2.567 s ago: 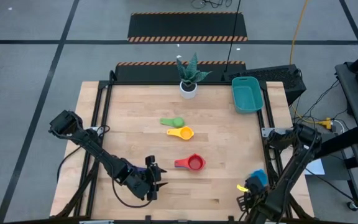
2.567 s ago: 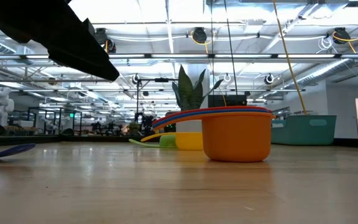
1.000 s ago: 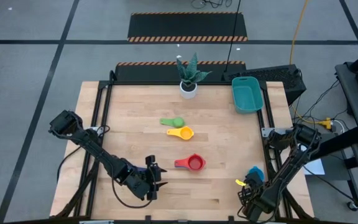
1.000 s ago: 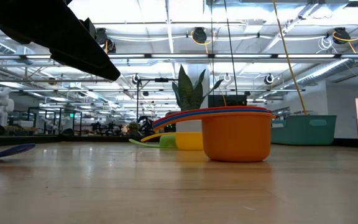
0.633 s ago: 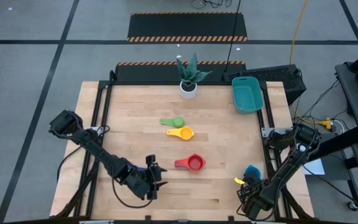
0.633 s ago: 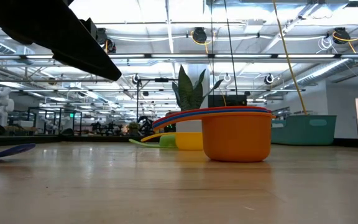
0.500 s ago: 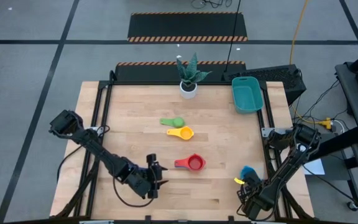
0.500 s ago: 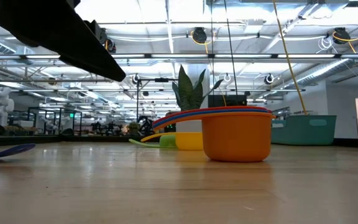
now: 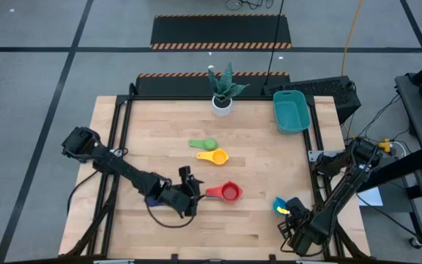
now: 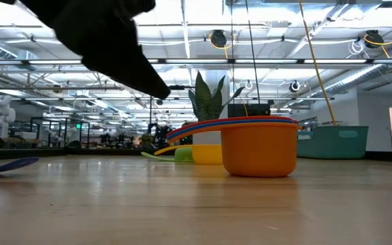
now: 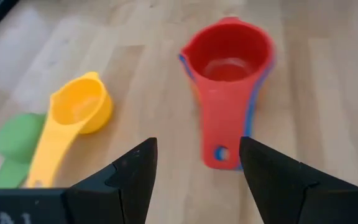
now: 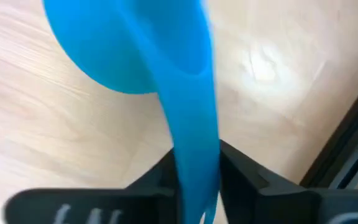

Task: Nest measuring cups in basket
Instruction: Stack the light blue measuring cup on top of the red measuring cup

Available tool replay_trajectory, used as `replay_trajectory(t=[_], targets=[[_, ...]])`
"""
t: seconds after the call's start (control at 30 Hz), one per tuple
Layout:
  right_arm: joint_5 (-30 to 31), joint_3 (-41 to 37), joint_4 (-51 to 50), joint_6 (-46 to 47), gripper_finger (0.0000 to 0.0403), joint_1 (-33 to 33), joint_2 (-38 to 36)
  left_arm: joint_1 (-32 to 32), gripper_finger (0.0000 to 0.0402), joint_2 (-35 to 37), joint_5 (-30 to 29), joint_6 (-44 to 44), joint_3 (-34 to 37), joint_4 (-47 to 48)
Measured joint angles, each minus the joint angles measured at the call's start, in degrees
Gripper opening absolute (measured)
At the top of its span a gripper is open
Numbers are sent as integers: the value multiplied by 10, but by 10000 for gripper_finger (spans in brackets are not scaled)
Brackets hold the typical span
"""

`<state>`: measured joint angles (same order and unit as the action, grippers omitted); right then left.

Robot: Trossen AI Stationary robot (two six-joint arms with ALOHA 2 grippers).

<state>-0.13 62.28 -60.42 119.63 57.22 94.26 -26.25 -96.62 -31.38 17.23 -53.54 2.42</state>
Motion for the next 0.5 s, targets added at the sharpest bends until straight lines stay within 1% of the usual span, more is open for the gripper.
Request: replay_trajectory(t=[0.1,0.17,0.3,0.5], targets=[[21,0,-8,-32,20,-10,-16,19,230,0,3,-11,0,-9],[37,0,-20,-58,6,-19,-25,30,230,0,5,-20,0,-16],[79,0,-46,-107,5,-43,-48,48,230,0,27,-37,0,-37],[185,0,-61,-207,2,-83,-92,59,230,0,43,-51,0,-64]])
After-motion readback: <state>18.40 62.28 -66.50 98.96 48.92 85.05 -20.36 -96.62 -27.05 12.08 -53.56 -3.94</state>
